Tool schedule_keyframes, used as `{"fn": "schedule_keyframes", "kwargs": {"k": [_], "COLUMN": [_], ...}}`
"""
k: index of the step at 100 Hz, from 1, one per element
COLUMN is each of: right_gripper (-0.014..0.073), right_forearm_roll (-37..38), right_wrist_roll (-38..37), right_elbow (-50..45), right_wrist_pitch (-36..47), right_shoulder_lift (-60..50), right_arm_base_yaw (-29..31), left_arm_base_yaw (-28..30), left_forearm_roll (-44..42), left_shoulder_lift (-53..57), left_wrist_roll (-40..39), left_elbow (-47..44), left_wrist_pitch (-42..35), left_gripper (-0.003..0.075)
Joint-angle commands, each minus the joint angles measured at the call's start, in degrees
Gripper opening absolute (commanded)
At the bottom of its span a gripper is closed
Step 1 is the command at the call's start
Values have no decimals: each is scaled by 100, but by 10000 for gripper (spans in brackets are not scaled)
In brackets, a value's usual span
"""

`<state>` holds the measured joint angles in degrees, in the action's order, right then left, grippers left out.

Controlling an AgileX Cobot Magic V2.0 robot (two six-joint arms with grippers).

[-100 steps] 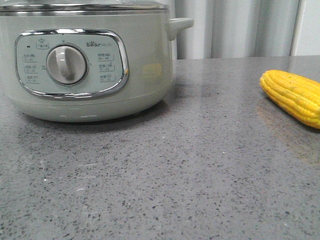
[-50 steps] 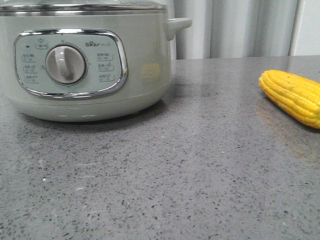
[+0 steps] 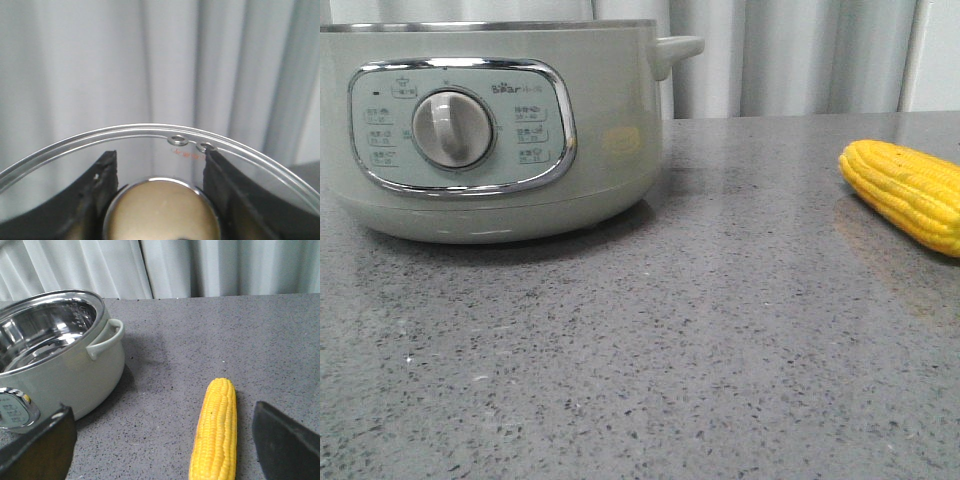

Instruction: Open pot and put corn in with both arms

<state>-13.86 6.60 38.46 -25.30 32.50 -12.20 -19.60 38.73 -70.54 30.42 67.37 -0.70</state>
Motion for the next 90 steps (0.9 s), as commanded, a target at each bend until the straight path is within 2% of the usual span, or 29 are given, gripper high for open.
{"fn": "schedule_keyframes", "kwargs": {"k": [1,28,40,65,90], "right_gripper": [619,619,619,619,619], "right_forearm_roll": [19,19,19,19,19], "right_wrist_roll": [58,58,58,58,58], "right_elbow": [198,198,198,198,198], "right_wrist_pitch": [400,388,388,388,388], "right_shoulder_lift": [51,51,51,51,51], "right_arm_base_yaw": [25,25,25,25,25], "left_arm_base_yaw": [533,2678,3241,3049,2808], "left_forearm_roll": [-4,14,105,215,215], "left_shoulder_lift": [555,1594,1744,1540,1083], "left_wrist_roll": [5,5,5,5,5], "left_elbow": [14,-1608,-2385,-3631,-3803], "left_wrist_pitch": [-443,-443,-563,-1087,-1255], "left_gripper": [40,40,40,40,46]}}
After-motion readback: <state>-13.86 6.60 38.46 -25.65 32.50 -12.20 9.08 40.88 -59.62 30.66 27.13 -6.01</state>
